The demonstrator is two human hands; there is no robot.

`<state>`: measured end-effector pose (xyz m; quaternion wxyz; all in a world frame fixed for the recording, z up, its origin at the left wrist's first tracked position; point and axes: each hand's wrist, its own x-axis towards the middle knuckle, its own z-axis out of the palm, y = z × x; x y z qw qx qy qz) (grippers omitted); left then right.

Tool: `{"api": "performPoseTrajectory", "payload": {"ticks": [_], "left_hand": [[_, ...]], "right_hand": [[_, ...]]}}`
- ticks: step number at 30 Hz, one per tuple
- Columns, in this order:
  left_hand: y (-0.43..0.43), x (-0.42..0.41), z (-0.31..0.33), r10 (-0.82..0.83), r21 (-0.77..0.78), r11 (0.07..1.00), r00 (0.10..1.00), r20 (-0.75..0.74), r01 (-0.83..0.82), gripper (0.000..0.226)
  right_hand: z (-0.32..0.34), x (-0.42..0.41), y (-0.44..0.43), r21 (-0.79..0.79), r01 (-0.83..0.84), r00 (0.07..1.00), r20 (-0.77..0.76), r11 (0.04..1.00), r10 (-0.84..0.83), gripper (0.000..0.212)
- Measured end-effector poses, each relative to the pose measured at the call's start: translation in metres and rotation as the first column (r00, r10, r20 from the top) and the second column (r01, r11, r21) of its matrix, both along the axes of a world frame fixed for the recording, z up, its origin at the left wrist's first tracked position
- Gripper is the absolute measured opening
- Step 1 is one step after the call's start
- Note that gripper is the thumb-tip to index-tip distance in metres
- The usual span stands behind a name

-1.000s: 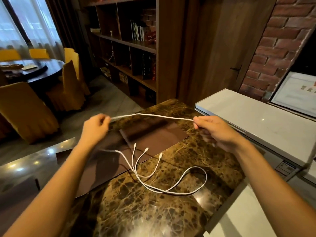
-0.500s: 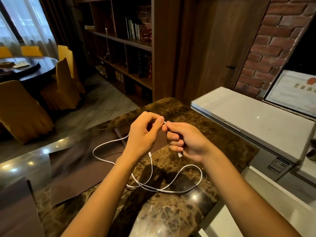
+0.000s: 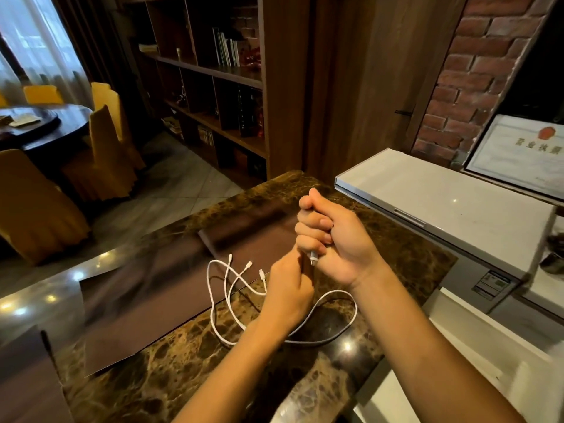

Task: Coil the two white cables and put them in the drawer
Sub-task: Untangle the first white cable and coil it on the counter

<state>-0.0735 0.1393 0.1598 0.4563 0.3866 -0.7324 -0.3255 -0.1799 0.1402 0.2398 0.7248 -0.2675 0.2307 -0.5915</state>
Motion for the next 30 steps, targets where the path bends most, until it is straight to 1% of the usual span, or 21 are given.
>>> {"api": "performPoseTrajectory", "payload": {"ticks": [1,2,4,6,9,12,15,18,21,25,27,30], "left_hand": [[0.001,-0.002,0.000,-0.002,0.037,0.999,1.000,0.030,0.001,0.018],[0.003,-0.004,0.003,-0.011,0.069,0.998,0.997,0.073,0.006,0.014],[0.007,-0.006,0.008,-0.044,0.071,0.997,0.985,0.169,0.033,0.022],[0.012,-0.006,0.013,-0.086,0.047,0.996,0.970,0.228,0.077,0.031],[0.011,0.001,0.015,-0.082,0.026,0.997,0.954,0.287,0.078,0.031],[0.008,0.006,0.019,-0.061,-0.047,0.995,0.904,0.422,0.089,0.030],[0.012,0.009,0.023,-0.060,-0.069,0.991,0.854,0.517,0.112,0.029],[0.015,0.012,0.029,-0.048,-0.076,0.991,0.828,0.558,0.108,0.031],[0.010,0.018,0.037,-0.026,-0.126,0.984,0.805,0.593,0.124,0.031],[-0.007,0.030,0.055,0.026,-0.191,0.974,0.782,0.623,0.120,0.040],[-0.014,0.033,0.065,0.016,-0.213,0.963,0.758,0.652,0.163,0.036],[-0.022,0.035,0.077,-0.040,-0.226,0.936,0.718,0.695,0.271,0.030]], "right_hand": [[0.000,-0.001,-0.001,-0.006,0.031,0.999,-0.026,0.999,-0.031,0.035],[0.000,-0.003,-0.003,-0.015,0.069,0.996,-0.056,0.998,-0.070,0.034],[0.001,-0.006,-0.005,-0.042,0.155,0.980,-0.123,0.987,-0.159,0.033],[0.002,-0.010,-0.008,-0.064,0.216,0.956,-0.190,0.974,-0.224,0.033],[-0.003,-0.015,-0.010,-0.096,0.249,0.911,-0.315,0.964,-0.266,0.033],[-0.012,-0.017,-0.011,-0.128,0.274,0.846,-0.439,0.953,-0.302,0.034],[-0.018,-0.019,-0.011,-0.103,0.296,0.838,-0.449,0.949,-0.310,0.034],[-0.023,-0.019,-0.011,-0.099,0.305,0.828,-0.465,0.947,-0.315,0.034],[-0.027,-0.021,-0.011,-0.127,0.284,0.821,-0.480,0.950,-0.310,0.035],[-0.039,-0.022,-0.007,-0.150,0.252,0.768,-0.570,0.956,-0.292,0.037],[-0.044,-0.019,-0.002,-0.149,0.227,0.766,-0.582,0.962,-0.271,0.037],[-0.048,-0.010,0.006,-0.209,0.181,0.724,-0.633,0.961,-0.275,0.040]]}}
